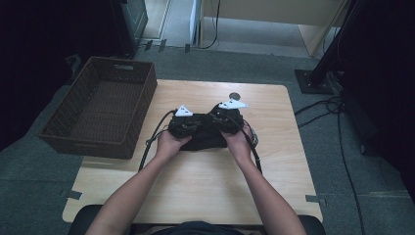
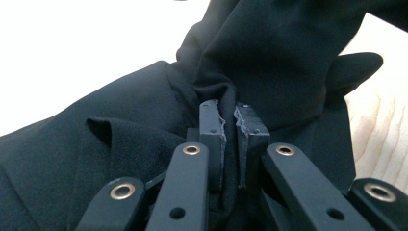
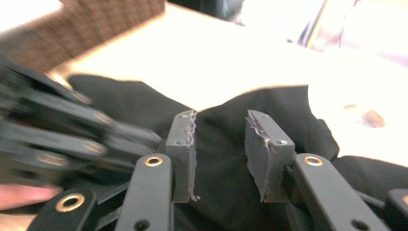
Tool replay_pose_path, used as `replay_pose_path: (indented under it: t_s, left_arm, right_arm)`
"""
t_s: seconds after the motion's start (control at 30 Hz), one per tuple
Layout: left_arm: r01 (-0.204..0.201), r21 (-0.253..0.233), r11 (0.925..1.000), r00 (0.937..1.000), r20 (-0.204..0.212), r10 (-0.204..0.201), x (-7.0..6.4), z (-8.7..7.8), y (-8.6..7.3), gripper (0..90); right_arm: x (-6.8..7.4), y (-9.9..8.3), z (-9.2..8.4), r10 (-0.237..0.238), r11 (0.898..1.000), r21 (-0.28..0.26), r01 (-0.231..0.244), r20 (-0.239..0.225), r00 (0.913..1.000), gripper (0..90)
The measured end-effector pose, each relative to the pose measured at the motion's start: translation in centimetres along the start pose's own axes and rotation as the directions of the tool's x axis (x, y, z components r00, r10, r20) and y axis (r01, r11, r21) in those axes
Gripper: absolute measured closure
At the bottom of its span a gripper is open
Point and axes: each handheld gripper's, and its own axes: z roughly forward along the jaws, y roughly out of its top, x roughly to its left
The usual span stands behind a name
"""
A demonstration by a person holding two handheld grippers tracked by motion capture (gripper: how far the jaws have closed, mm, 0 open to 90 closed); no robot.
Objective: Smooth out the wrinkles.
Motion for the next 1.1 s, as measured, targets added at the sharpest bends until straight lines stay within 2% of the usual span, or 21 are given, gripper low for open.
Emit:
replay_pose_path:
  t_s: [0.03, 0.13, 0.23, 0.3, 0.4, 0.53, 0.57, 0.67, 0.73, 0.8, 0.9, 1.07, 1.1]
  left_arm:
    - [0.002, -0.003, 1.0000, 1.0000, 0.000, -0.002, 0.0, 0.0, 0.0, 82.0]
    - [0.005, -0.012, 0.9999, 0.9999, 0.010, -0.004, 0.0, -0.3, -0.2, 77.7]
    - [0.023, -0.028, 0.9993, 0.9996, 0.018, -0.023, 0.2, -1.0, -0.2, 70.9]
    - [0.025, -0.029, 0.9993, 0.9996, 0.015, -0.025, 0.2, -1.3, -0.1, 67.3]
    - [0.009, -0.025, 0.9996, 0.9999, -0.015, -0.009, 0.4, -2.6, -0.4, 67.3]
    - [0.017, -0.028, 0.9995, 0.9998, -0.011, -0.017, 0.7, -3.6, -1.0, 67.8]
    - [0.027, -0.031, 0.9992, 0.9996, -0.009, -0.027, 0.6, -4.0, -1.3, 67.7]
    - [0.016, -0.025, 0.9996, 0.9998, -0.014, -0.017, 0.3, -4.3, -1.6, 68.4]
    - [-0.015, 0.004, 0.9999, 0.9995, -0.028, 0.015, -0.2, -4.4, -2.0, 70.9]
    - [-0.022, 0.023, 0.9995, 0.9994, -0.027, 0.022, -0.3, -4.3, -2.1, 74.9]
    - [-0.023, 0.041, 0.9989, 0.9994, -0.023, 0.024, -0.5, -4.1, -2.5, 81.7]
    - [-0.001, 0.038, 0.9993, 0.9998, -0.022, 0.002, -0.4, -3.9, -2.4, 87.5]
    - [-0.003, 0.042, 0.9991, 0.9997, -0.023, 0.004, -0.4, -3.9, -2.3, 87.8]
  right_arm:
    - [-0.2, -0.6, 0.6, 0.008, 1.000, 0.029, -0.008, 0.009, 0.9999, 65.0]
    - [-0.7, -2.5, 1.5, 0.015, 0.998, 0.065, -0.016, 0.020, 0.9997, 67.9]
    - [-1.0, -4.1, 1.6, 0.017, 0.998, 0.058, -0.018, 0.016, 0.9997, 69.5]
    - [-1.0, -4.4, 1.6, 0.022, 0.998, 0.050, -0.023, 0.018, 0.9996, 70.0]
    - [-1.2, -5.2, 1.3, 0.036, 0.999, 0.033, -0.037, 0.020, 0.9992, 70.0]
    - [-1.3, -5.6, 1.0, 0.026, 0.999, 0.030, -0.026, 0.014, 0.9996, 68.7]
    - [-1.3, -6.0, 0.8, 0.044, 0.999, 0.020, -0.044, -0.005, 0.9990, 66.9]
    - [-1.2, -6.4, 0.6, 0.041, 0.999, 0.030, -0.041, -0.011, 0.9991, 68.1]
    - [-1.1, -7.0, 0.4, 0.018, 0.999, 0.044, -0.018, -0.003, 0.9998, 77.0]
    - [-1.0, -7.3, 0.3, 0.021, 0.998, 0.066, -0.020, -0.010, 0.9997, 83.0]
    - [-1.0, -7.3, 0.1, 0.033, 0.998, 0.063, -0.031, -0.020, 0.9993, 84.1]
    - [-0.6, -5.9, -1.1, 0.046, 0.998, 0.034, -0.045, -0.040, 0.9982, 75.8]
    - [-0.5, -5.0, -1.4, 0.047, 0.999, 0.019, -0.046, -0.055, 0.9974, 69.8]
